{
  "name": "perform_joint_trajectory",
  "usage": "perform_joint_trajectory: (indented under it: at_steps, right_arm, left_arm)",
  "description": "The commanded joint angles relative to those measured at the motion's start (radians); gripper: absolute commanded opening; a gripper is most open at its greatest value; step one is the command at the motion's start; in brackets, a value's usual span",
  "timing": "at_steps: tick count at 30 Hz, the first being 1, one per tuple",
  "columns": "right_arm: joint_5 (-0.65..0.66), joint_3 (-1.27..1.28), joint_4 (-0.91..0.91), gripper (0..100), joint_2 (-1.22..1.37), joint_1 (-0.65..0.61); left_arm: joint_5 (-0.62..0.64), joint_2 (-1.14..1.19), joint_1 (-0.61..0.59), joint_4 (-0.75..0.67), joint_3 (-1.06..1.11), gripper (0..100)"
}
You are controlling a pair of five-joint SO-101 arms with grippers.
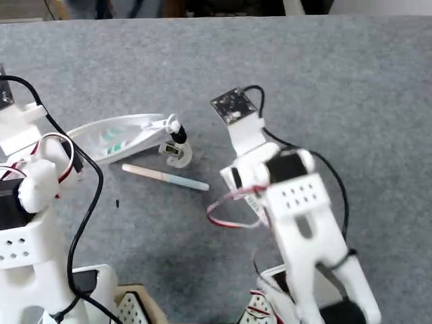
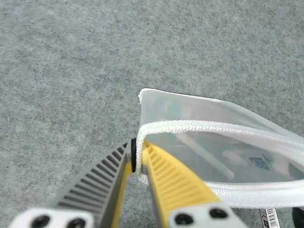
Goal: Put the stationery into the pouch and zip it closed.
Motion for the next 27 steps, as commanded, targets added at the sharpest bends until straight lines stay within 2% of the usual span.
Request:
perform_joint_trajectory:
  at_steps: [1,8,12,19,27]
  right_arm:
    - [-0.012,-0.101,0.051,13.8,0.102,0.012]
    - [-0.002,-0.127,0.181,13.8,0.182,0.012]
    - [0.078,-0.104,0.226,13.8,0.186,0.012]
    - [0.164,0.070,0.127,14.0,0.186,0.014]
    - [0.164,0.110,0.018,14.2,0.188,0.055]
  left_arm:
    - [-0.006,0.005,-0.018,0.005,-0.007,3]
    - [-0.006,0.005,-0.018,0.005,-0.008,3]
    - [-0.006,0.005,-0.018,0.005,-0.008,3]
    - [-0.006,0.003,-0.018,0.005,-0.008,3]
    - [-0.008,-0.002,-0.018,0.005,-0.004,3]
